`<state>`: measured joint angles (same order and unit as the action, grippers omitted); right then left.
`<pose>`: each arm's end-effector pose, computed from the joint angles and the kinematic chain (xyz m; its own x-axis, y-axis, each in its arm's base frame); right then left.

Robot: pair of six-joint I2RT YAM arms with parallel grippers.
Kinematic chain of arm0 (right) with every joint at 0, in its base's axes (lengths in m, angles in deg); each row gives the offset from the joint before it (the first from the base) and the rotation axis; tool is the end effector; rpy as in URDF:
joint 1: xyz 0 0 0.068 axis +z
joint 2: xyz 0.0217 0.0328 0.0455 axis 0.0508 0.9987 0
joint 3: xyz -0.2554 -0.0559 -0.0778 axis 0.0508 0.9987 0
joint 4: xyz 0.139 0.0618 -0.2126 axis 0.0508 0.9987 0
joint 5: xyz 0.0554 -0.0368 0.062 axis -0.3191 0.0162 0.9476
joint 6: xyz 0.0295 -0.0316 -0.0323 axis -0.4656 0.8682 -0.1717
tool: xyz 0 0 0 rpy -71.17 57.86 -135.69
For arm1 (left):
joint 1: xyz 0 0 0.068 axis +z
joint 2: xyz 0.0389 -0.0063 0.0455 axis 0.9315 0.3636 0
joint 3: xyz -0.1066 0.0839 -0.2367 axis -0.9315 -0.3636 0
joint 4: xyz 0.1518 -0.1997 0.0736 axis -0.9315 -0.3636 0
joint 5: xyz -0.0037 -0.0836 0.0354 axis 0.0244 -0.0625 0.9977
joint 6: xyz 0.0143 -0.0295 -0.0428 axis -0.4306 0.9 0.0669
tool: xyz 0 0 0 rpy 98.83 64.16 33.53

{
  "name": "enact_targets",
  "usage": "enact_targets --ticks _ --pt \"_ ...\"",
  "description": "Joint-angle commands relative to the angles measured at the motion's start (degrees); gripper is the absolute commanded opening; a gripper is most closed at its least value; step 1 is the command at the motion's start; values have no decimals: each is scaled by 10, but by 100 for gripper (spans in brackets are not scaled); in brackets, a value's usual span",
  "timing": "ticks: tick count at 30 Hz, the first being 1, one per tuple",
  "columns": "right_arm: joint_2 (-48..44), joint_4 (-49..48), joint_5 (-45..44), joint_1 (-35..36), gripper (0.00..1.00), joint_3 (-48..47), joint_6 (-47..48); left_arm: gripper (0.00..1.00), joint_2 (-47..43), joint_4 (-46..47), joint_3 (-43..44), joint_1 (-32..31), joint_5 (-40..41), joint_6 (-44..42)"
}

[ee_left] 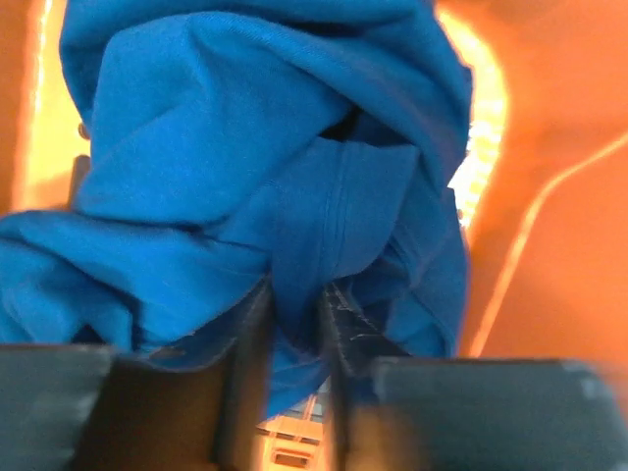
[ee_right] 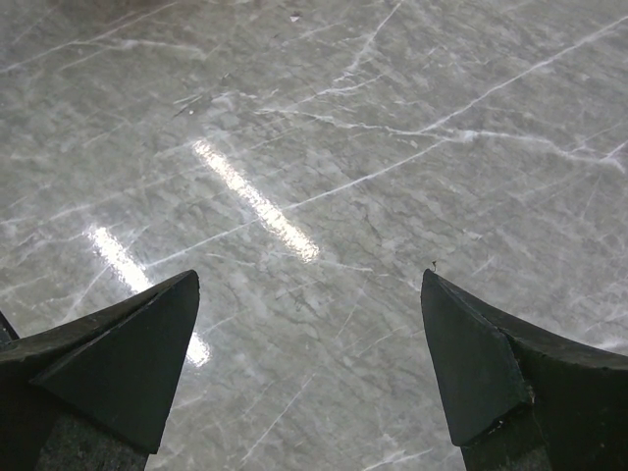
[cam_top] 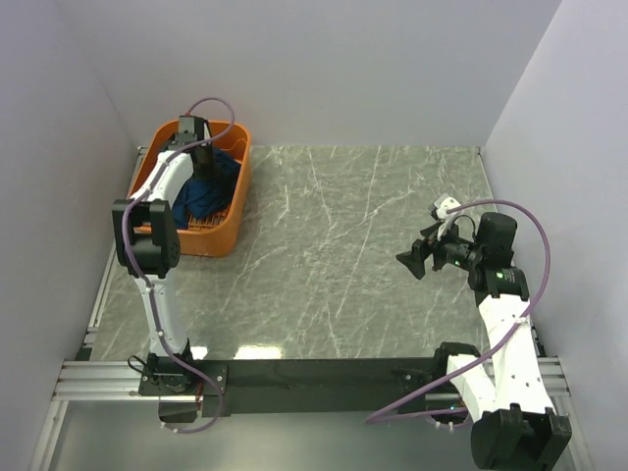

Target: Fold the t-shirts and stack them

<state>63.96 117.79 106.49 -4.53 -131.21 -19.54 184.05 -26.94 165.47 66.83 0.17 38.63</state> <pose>0.1726 0.0045 0.2974 -0.2162 -0.2729 -0.9374 -0.7284 0.6845 -0.0312 0.4765 -0.0126 0.2512 -0.7339 -0.2065 -0.6471 -0.1924 0.9768 -0.0935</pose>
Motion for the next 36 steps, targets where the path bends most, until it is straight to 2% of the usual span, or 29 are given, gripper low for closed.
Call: enact_targets --ticks 1,3,7,10,17,25,28,29,31,33,35,36 --pt "-3 -7 7 -7 100 -21 -11 23 6 -14 45 0 17 -2" --pt "-6 -8 12 -13 100 -20 -15 0 -19 -14 60 -1 32 5" --pt "-18 -10 27 -28 100 -16 -22 0 -135 31 56 -9 56 15" --pt "-27 -18 36 -37 100 -12 -33 0 -215 46 74 -18 26 26" --pt "-37 -32 49 -63 100 -7 -54 0 -326 60 146 -79 -135 57" --pt "-58 -54 62 -98 100 5 -73 0 -375 163 187 -150 -282 184" --pt "-58 -53 100 -98 100 -7 -69 0 -384 192 177 -179 -308 209" --pt "-55 -46 160 -98 100 -14 -74 0 -384 195 176 -185 -313 215" --pt "-48 -31 239 -95 100 -63 -83 0 -377 195 175 -202 -320 226" --pt "-33 -55 296 -72 100 -131 -156 0 -372 193 171 -220 -318 227" --pt "-16 -86 282 -7 100 -178 -234 0 -369 195 155 -232 -318 230" --pt "-9 -88 247 23 100 -222 -250 0 -368 196 149 -245 -317 230"
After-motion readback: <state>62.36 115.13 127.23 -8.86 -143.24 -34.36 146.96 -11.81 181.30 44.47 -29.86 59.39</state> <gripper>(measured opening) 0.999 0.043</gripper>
